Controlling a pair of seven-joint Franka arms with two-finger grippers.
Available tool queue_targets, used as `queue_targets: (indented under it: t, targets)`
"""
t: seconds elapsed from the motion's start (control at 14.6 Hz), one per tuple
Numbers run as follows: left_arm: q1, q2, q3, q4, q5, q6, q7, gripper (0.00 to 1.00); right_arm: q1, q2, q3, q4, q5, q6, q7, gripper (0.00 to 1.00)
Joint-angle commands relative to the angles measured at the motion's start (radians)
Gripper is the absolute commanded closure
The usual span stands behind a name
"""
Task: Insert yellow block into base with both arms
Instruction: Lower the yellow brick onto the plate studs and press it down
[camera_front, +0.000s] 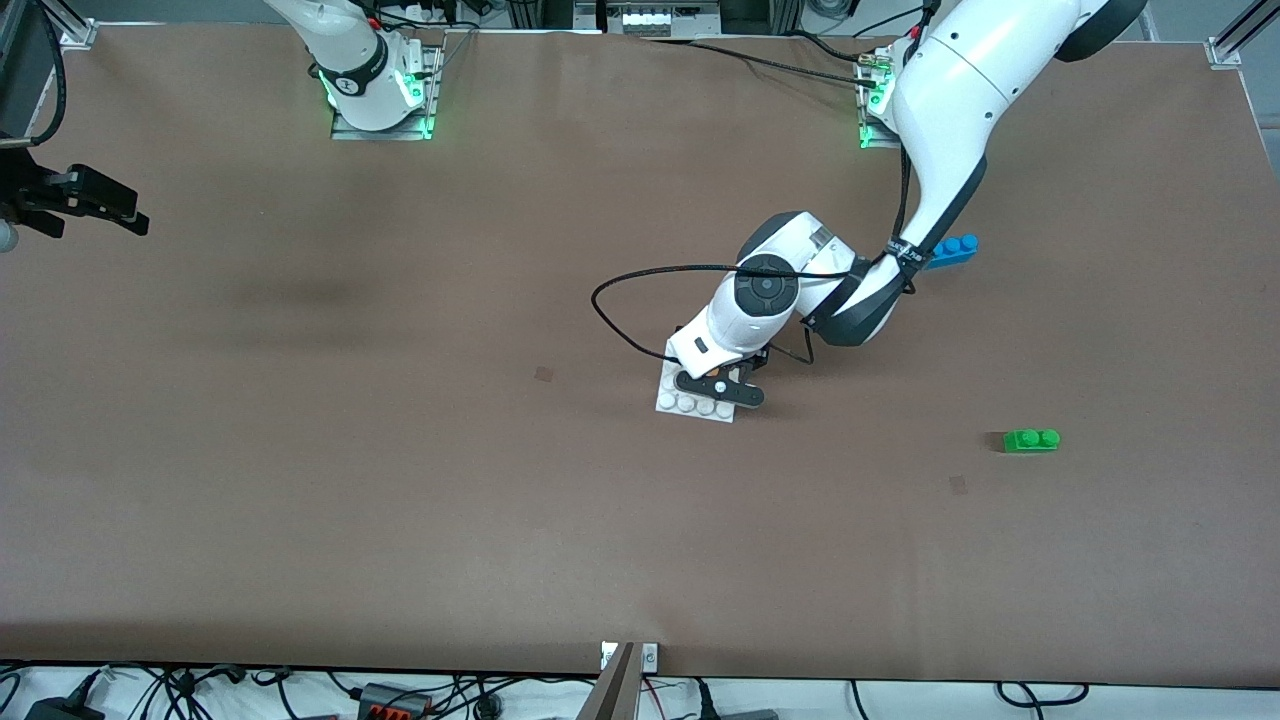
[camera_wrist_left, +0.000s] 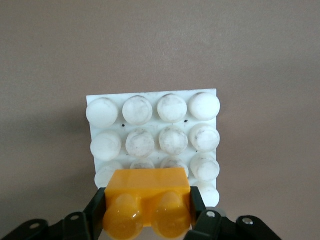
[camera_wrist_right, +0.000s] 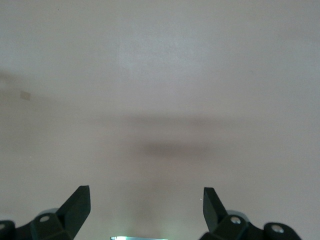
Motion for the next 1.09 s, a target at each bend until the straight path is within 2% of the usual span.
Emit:
queue_targets:
  t: [0.0, 1.03]
  targets:
    - [-0.005, 0.014, -0.003, 0.024, 0.037, 0.015, -0.038, 0.49, 0.000, 0.002, 0.005, 0.014, -0.009, -0.013, 0.004, 0.00]
    - [-0.005, 0.020, 0.000, 0.012, 0.067, 0.035, -0.063, 0.49, 0.013, 0.001, 0.005, 0.014, -0.008, -0.016, 0.005, 0.00]
